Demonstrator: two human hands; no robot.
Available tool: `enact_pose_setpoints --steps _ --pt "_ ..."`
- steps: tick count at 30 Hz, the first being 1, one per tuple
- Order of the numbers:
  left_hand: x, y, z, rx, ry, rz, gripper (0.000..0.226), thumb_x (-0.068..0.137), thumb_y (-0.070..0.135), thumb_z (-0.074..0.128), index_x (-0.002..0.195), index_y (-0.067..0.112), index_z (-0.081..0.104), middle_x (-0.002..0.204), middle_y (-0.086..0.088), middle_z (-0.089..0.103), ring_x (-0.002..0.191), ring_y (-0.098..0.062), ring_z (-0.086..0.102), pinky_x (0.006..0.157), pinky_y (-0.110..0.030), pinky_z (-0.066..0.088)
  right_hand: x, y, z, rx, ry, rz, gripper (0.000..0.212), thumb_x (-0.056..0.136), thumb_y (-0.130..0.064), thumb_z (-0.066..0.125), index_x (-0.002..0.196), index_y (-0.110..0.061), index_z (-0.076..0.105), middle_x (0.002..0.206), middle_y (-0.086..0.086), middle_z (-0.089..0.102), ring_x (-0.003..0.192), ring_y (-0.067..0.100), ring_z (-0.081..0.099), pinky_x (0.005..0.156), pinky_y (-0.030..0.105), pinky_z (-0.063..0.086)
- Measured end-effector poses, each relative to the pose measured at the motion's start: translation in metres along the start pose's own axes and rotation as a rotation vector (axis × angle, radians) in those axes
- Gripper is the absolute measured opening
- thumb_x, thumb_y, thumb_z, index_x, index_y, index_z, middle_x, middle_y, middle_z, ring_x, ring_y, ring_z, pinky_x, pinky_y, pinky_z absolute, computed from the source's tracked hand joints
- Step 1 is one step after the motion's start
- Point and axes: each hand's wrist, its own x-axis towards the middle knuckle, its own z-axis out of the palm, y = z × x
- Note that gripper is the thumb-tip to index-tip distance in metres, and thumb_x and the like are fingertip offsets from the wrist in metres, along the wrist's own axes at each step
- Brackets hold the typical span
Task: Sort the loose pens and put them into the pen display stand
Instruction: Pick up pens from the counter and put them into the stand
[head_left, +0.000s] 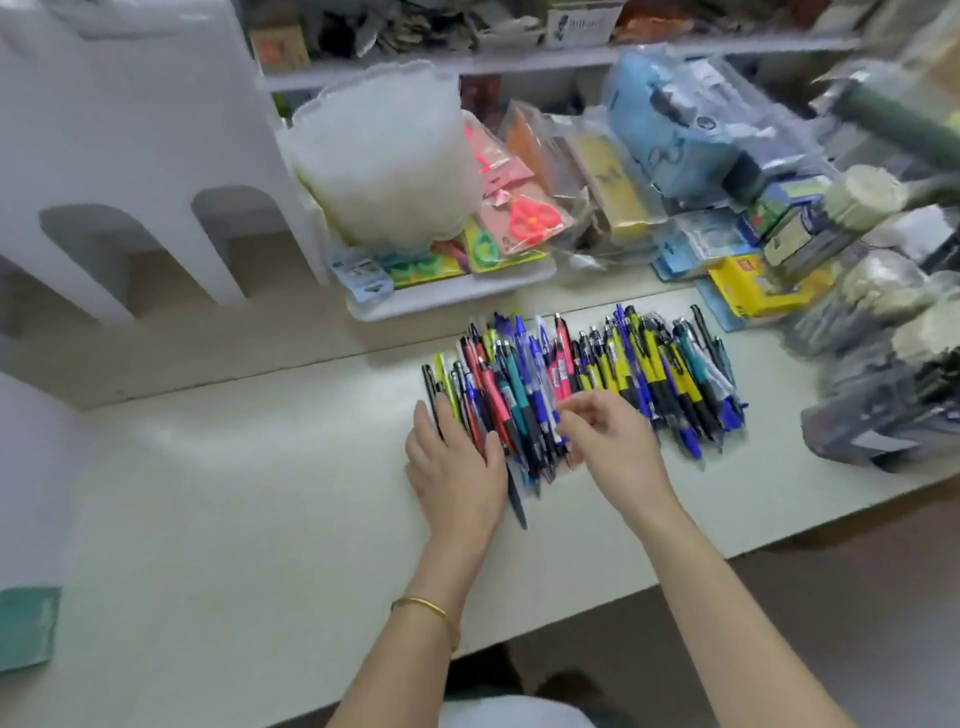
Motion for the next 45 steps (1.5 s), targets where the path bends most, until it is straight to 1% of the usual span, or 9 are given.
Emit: enact_pose_setpoints --steps 4,12,17,22,27,32,38,42,45 --pt "0.003 0.005 0.011 0.041 0.067 0.009 0.068 0.087 0.032 0.061 0.145 0.007 0.035 0.148 -0.017 0.036 0.131 -0.036 0.038 0.104 -0.048 0.036 0.023 -0.002 -0.001 0.066 0.001 -0.013 0.017 0.091 -0.008 0.056 0.088 -0.024 0.06 0.084 0.002 0.066 0.056 0.008 0.054 0.05 0.014 0.042" --pt "0.034 0.008 0.022 0.083 0.159 -0.041 0.065 0.08 0.028 0.07 0.134 0.001 0.048 0.129 -0.019 0.054 0.112 -0.038 0.053 0.089 -0.046 0.048 0.053 -0.012 0.003 0.096 -0.071 -0.072 0.021 0.092 -0.003 0.052 0.088 -0.022 0.06 0.085 0.002 0.066 0.065 0.004 0.056 0.057 0.014 0.046" --pt "0.046 0.011 0.026 0.124 0.165 -0.04 0.064 0.085 0.033 0.062 0.139 0.005 0.042 0.136 -0.015 0.049 0.119 -0.034 0.047 0.094 -0.045 0.044 0.065 -0.01 0.008 0.046 -0.112 -0.071 0.019 0.093 -0.008 0.052 0.091 -0.025 0.06 0.087 0.0 0.067 0.081 0.014 0.064 0.069 0.03 0.056" --pt "0.06 0.01 0.026 0.13 0.211 -0.028 0.065 0.087 0.04 0.06 0.139 0.005 0.043 0.136 -0.015 0.049 0.121 -0.034 0.047 0.095 -0.045 0.043 0.074 -0.008 0.011 0.064 -0.107 -0.05 0.018 0.093 -0.008 0.052 0.092 -0.023 0.062 0.085 -0.001 0.066 0.076 0.015 0.062 0.064 0.027 0.054" --pt "0.063 0.009 0.028 0.132 0.252 -0.032 0.076 0.085 0.06 0.036 0.137 0.006 0.045 0.134 -0.013 0.051 0.118 -0.032 0.048 0.092 -0.044 0.045 0.077 -0.006 0.02 0.051 -0.093 -0.068 0.019 0.093 -0.006 0.052 0.093 -0.022 0.063 0.084 -0.005 0.065 0.076 0.011 0.061 0.064 0.023 0.049" --pt "0.064 0.01 0.028 0.115 0.219 -0.034 0.076 0.079 0.046 0.065 0.14 0.007 0.042 0.136 -0.015 0.048 0.121 -0.034 0.045 0.095 -0.046 0.042 0.077 -0.003 0.025 -0.03 -0.089 -0.12 0.019 0.094 -0.009 0.052 0.097 -0.023 0.064 0.083 -0.012 0.063 0.074 0.004 0.059 0.065 0.022 0.05" --pt "0.067 0.014 0.026 0.128 0.22 -0.045 0.077 0.071 0.04 0.071 0.136 0.005 0.046 0.128 -0.017 0.053 0.112 -0.036 0.051 0.087 -0.045 0.047 0.075 -0.001 0.029 -0.082 -0.122 -0.181 0.024 0.093 -0.009 0.053 0.093 -0.031 0.061 0.086 -0.011 0.063 0.069 0.01 0.059 0.065 0.031 0.054" --pt "0.069 0.016 0.026 0.154 0.229 -0.064 0.08 0.068 0.041 0.075 0.133 0.004 0.049 0.123 -0.018 0.056 0.108 -0.037 0.054 0.082 -0.044 0.048 0.073 -0.001 0.028 -0.052 -0.118 -0.162 0.022 0.094 -0.009 0.052 0.096 -0.029 0.061 0.086 -0.01 0.063 0.066 0.01 0.059 0.06 0.026 0.052" --pt "0.069 0.018 0.023 0.161 0.213 -0.105 0.083 0.069 0.039 0.077 0.137 0.004 0.044 0.126 -0.019 0.052 0.111 -0.037 0.051 0.087 -0.046 0.045 0.074 0.0 0.027 -0.046 -0.117 -0.146 0.021 0.095 -0.01 0.051 0.099 -0.028 0.061 0.087 -0.011 0.062 0.072 0.01 0.059 0.064 0.025 0.051"
